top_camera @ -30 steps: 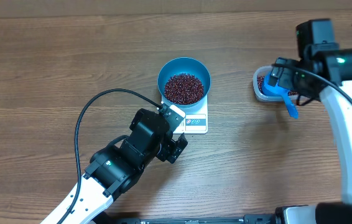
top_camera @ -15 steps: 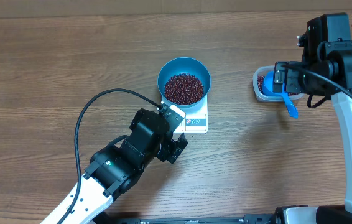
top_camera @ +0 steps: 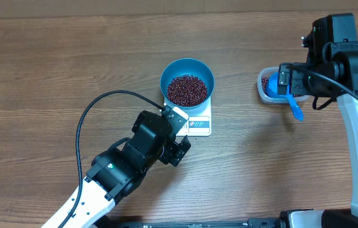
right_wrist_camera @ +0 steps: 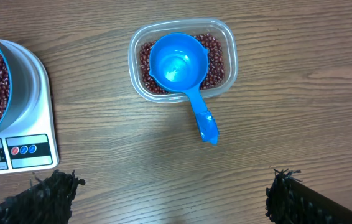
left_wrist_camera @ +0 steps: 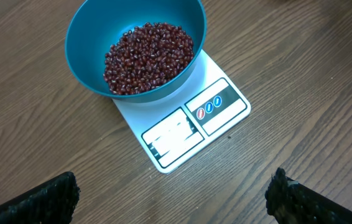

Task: Scoop item into bowl and weigh 150g on scale

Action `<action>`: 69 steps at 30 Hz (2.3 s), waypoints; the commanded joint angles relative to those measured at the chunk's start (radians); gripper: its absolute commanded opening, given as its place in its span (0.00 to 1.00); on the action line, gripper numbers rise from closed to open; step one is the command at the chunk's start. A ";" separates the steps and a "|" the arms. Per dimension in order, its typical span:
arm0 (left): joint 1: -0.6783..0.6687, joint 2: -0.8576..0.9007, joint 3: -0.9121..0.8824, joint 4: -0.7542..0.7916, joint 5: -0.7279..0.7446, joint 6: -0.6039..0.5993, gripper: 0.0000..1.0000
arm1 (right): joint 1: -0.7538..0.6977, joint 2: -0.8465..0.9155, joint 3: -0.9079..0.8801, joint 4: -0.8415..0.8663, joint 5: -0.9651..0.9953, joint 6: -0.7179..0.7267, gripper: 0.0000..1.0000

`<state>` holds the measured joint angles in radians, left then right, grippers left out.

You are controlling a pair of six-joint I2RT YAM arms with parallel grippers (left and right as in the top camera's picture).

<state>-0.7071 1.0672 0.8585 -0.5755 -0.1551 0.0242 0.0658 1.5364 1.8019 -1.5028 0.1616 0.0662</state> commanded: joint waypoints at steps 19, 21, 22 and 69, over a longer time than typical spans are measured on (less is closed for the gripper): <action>0.002 0.005 -0.005 0.003 -0.013 -0.013 1.00 | -0.003 -0.004 0.018 0.006 -0.006 -0.018 1.00; 0.002 0.004 -0.005 0.003 -0.012 -0.013 0.99 | -0.003 -0.004 0.018 0.006 -0.006 -0.019 1.00; 0.002 0.004 -0.005 0.003 -0.012 -0.013 0.99 | -0.003 -0.004 0.018 0.006 -0.006 -0.018 1.00; 0.686 -1.064 -0.858 0.956 0.236 -0.045 1.00 | -0.003 -0.004 0.018 0.006 -0.006 -0.018 1.00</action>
<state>-0.0433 0.0399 0.0669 0.3378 0.0528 0.0193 0.0662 1.5364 1.8019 -1.5024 0.1608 0.0589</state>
